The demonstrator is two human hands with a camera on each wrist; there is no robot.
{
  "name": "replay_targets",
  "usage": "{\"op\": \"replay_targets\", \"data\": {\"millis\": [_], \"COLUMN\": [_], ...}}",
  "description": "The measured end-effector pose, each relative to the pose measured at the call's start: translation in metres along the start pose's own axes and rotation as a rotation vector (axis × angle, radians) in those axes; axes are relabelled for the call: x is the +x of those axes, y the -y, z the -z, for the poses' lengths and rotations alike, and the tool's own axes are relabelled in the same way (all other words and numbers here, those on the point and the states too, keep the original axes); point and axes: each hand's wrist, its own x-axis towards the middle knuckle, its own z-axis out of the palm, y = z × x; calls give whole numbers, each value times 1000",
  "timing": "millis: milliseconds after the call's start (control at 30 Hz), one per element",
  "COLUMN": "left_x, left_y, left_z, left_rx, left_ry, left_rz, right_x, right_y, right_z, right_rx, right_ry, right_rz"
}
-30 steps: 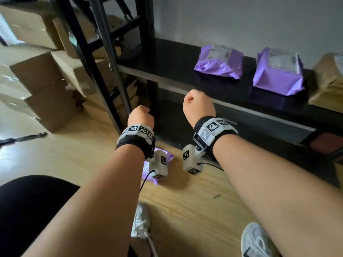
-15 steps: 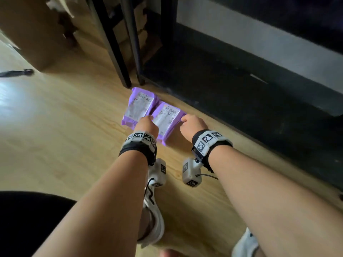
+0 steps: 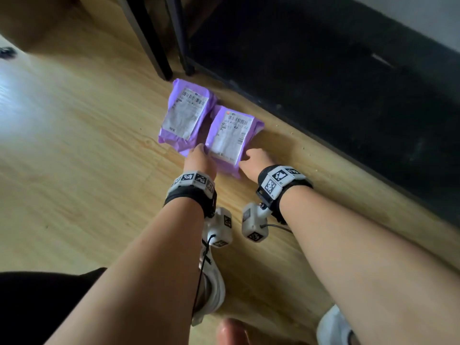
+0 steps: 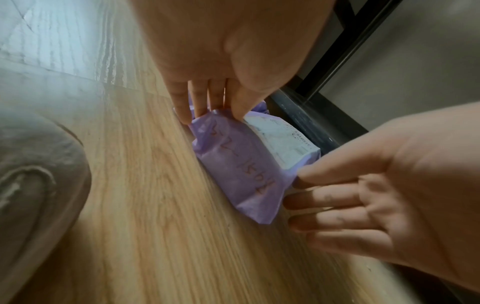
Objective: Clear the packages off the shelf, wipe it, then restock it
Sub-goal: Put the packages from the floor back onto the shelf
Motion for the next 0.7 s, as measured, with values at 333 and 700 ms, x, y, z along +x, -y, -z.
{"op": "replay_targets", "data": {"millis": [333, 700], "left_x": [-22, -83], "left_y": [-21, -50], "left_z": [6, 62], "left_rx": [-88, -185], "left_ry": [43, 12], "left_rz": [51, -49], "right_x": [-12, -86], "right_y": [-2, 18], "right_z": [11, 63], "right_rx": [140, 32], "right_ry": [-72, -281], "right_rz": [-58, 87]}}
